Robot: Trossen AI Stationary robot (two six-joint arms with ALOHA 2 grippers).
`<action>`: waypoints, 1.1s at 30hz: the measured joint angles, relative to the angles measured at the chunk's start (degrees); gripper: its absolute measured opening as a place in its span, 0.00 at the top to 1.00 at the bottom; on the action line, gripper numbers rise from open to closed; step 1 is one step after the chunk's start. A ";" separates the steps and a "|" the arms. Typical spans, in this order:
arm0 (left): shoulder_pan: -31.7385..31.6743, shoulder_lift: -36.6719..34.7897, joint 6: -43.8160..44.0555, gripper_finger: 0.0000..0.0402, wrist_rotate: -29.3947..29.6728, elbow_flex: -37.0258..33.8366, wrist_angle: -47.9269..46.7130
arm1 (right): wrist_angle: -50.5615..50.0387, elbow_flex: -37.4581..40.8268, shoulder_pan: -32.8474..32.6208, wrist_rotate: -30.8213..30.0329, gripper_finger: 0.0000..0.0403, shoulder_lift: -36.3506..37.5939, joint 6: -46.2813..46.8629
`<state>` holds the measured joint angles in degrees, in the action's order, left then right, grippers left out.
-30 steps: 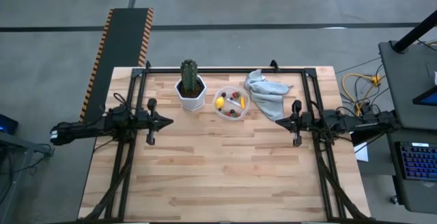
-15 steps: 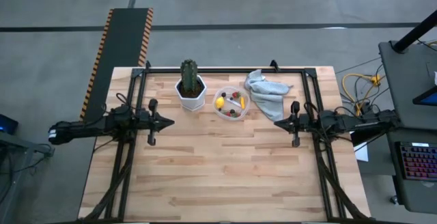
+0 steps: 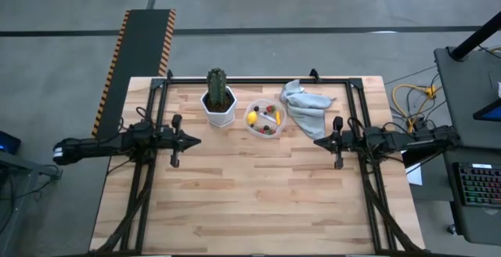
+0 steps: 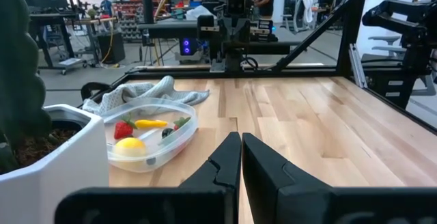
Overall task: Pick and placing Produce into tupperware
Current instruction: Return to Home Position
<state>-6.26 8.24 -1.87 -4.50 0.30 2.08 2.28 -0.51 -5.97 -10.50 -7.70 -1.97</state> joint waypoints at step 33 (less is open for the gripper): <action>0.02 1.10 -0.02 1.00 0.24 0.00 0.38 | 0.02 0.00 0.02 0.00 0.98 0.04 0.87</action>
<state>-6.24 9.34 -1.89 -4.25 0.30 2.46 2.31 -0.51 -5.96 -10.50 -7.66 -1.10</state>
